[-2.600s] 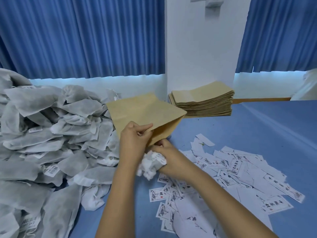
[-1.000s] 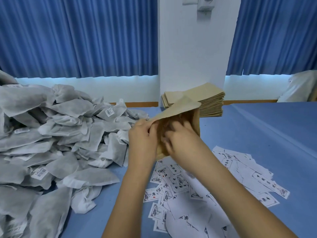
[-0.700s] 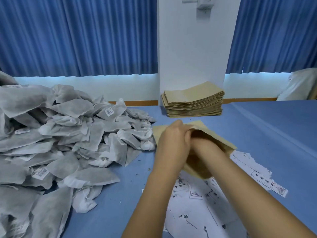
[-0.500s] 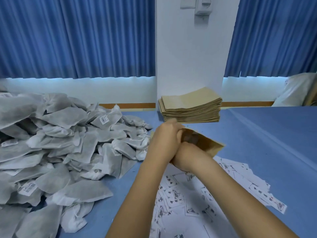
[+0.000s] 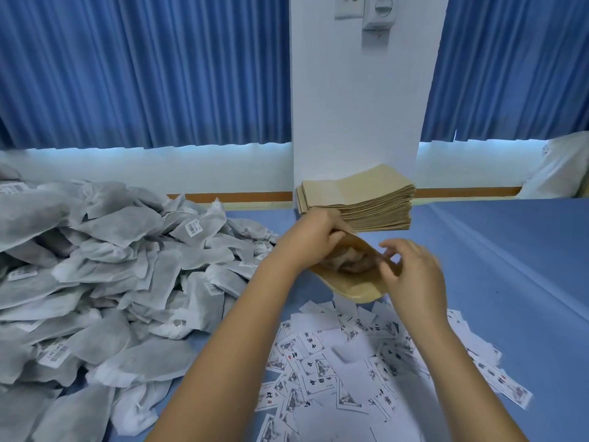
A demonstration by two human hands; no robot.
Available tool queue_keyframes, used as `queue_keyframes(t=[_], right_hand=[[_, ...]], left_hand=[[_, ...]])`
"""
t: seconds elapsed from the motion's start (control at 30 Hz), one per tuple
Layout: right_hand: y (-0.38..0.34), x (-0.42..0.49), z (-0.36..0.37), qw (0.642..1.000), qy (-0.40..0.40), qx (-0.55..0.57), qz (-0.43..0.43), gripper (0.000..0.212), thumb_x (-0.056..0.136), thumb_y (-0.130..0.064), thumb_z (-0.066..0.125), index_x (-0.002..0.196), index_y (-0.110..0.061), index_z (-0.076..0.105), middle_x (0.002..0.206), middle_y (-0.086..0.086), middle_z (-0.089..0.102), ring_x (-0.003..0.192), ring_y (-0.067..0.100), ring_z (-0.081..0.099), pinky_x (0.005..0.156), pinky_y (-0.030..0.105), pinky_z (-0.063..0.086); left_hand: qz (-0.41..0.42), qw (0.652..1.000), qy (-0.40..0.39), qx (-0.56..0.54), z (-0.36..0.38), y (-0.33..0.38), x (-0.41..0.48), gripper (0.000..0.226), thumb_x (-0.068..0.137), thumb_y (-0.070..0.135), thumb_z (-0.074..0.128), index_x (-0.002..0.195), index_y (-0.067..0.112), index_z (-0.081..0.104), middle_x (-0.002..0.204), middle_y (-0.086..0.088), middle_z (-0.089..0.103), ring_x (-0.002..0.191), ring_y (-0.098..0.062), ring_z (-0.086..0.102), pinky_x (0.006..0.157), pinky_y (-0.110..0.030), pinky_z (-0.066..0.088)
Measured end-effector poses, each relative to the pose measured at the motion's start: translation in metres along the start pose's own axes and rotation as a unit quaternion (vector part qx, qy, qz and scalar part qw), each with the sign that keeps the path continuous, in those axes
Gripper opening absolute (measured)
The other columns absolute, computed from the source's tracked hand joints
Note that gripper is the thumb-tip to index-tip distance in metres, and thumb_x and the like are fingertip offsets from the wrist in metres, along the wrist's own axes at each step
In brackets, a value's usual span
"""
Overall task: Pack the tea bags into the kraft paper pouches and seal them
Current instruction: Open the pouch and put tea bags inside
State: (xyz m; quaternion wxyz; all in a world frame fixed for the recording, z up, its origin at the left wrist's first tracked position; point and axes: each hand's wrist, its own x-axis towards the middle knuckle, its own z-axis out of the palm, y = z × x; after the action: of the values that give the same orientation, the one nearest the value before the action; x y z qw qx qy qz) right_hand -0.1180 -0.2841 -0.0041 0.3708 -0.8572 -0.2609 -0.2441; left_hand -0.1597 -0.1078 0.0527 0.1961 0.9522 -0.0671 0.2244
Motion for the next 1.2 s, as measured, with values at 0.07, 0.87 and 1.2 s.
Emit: queue_keyframes(t=[0.07, 0.87, 1.2], right_hand=[[0.006, -0.001, 0.009, 0.999, 0.004, 0.040, 0.024, 0.010, 0.091, -0.010, 0.059, 0.092, -0.011, 0.069, 0.090, 0.003, 0.063, 0.083, 0.025, 0.056, 0.064, 0.032, 0.038], [0.008, -0.004, 0.028, 0.995, 0.067, 0.059, 0.052, 0.018, 0.090, -0.007, 0.060, 0.095, -0.011, 0.076, 0.068, 0.002, 0.047, 0.060, 0.021, 0.046, 0.047, 0.025, 0.027], [0.000, -0.002, 0.027, 0.997, 0.019, 0.047, 0.066, 0.024, 0.091, -0.003, 0.054, 0.100, -0.011, 0.075, 0.073, 0.006, 0.050, 0.068, 0.022, 0.046, 0.050, 0.028, 0.025]], left_hand=[[-0.048, 0.988, 0.078, -0.128, 0.000, -0.011, -0.009, 0.023, 0.095, 0.021, 0.053, 0.103, 0.024, 0.075, 0.081, 0.018, 0.058, 0.080, 0.001, 0.052, 0.070, -0.009, 0.038], [-0.352, 0.906, 0.160, 0.172, 0.041, -0.086, -0.080, 0.033, 0.086, 0.003, 0.048, 0.119, 0.010, 0.049, 0.095, -0.011, 0.063, 0.093, -0.031, 0.058, 0.088, -0.041, 0.038], [0.070, 0.950, 0.303, -0.035, 0.021, 0.005, -0.074, 0.021, 0.090, 0.031, 0.054, 0.111, 0.028, 0.053, 0.106, 0.013, 0.057, 0.100, -0.011, 0.056, 0.096, -0.018, 0.042]])
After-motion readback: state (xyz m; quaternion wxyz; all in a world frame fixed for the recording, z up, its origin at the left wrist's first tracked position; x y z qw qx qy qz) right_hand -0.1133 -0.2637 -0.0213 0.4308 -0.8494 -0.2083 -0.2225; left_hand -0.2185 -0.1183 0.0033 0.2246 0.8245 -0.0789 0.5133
